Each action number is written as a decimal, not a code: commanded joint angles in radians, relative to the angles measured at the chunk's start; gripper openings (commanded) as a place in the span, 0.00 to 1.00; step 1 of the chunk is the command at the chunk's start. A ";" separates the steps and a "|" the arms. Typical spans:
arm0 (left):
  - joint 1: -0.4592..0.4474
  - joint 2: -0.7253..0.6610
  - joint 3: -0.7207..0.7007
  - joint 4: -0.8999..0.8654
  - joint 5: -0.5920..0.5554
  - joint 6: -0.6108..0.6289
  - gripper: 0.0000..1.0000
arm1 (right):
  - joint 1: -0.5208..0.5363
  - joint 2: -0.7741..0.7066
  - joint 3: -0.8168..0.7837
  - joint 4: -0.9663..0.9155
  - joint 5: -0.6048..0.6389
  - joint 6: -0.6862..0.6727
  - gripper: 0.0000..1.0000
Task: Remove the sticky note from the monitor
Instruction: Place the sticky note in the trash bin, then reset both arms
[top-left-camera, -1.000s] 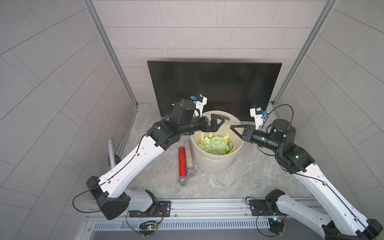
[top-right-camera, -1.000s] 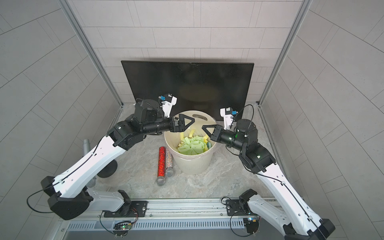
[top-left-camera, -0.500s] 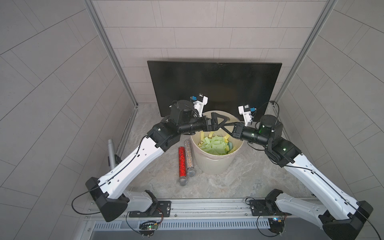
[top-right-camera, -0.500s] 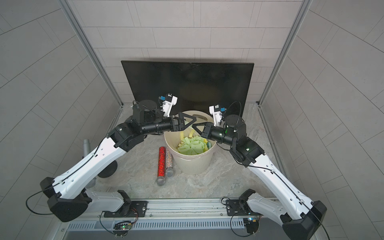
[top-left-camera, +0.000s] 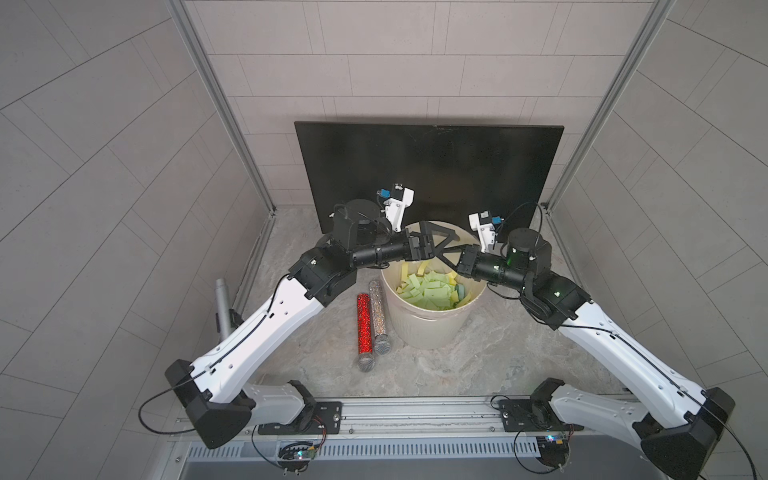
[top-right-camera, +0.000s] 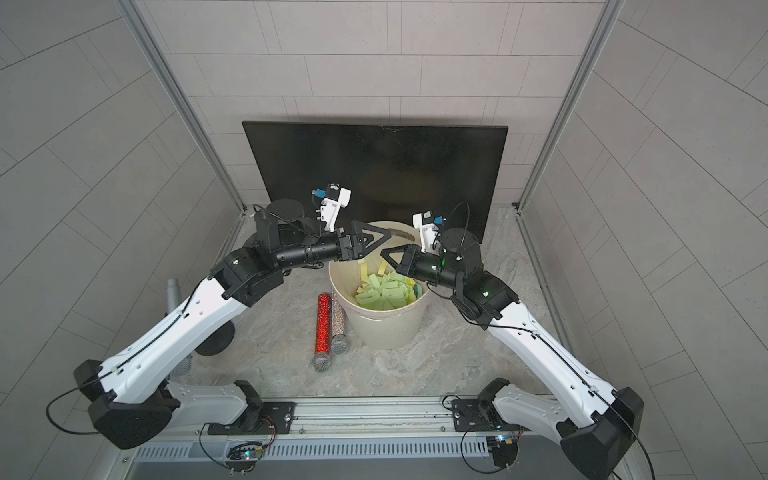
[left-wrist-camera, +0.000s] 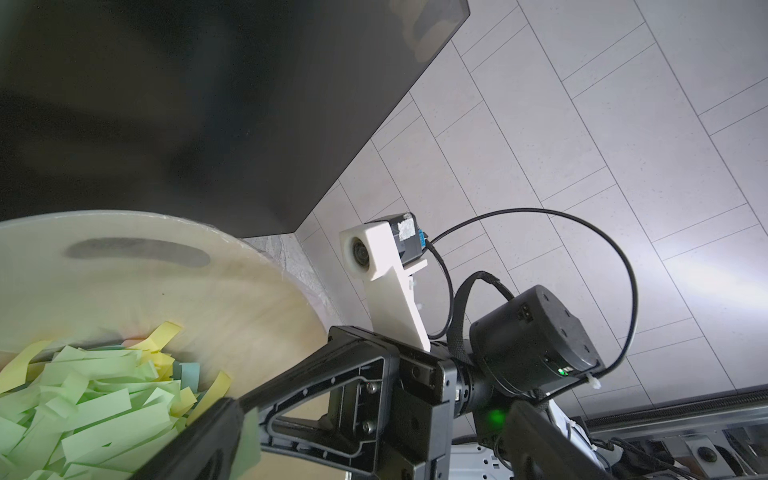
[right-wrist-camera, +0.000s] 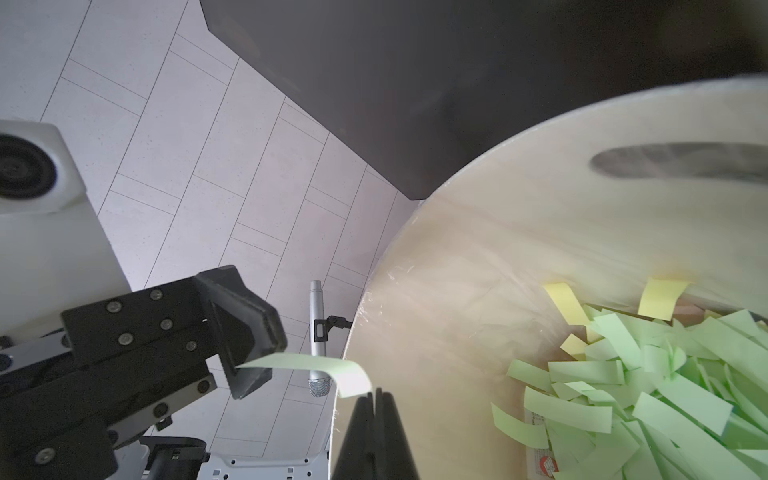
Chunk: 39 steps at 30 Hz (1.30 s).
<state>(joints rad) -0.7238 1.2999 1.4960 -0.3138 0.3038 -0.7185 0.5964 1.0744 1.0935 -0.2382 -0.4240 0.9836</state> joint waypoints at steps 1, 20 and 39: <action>0.008 -0.024 0.000 0.022 0.015 -0.001 1.00 | 0.004 -0.010 0.001 -0.026 0.029 -0.027 0.00; 0.032 -0.065 0.004 -0.156 -0.118 0.120 1.00 | -0.056 -0.136 0.075 -0.209 0.075 -0.164 0.00; 0.151 -0.378 -0.251 -0.352 -0.540 0.384 1.00 | -0.208 -0.391 0.013 -0.471 0.485 -0.532 0.91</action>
<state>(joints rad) -0.5919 0.9562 1.3083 -0.6163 -0.1165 -0.3954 0.3943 0.7177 1.1347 -0.6613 -0.0929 0.5358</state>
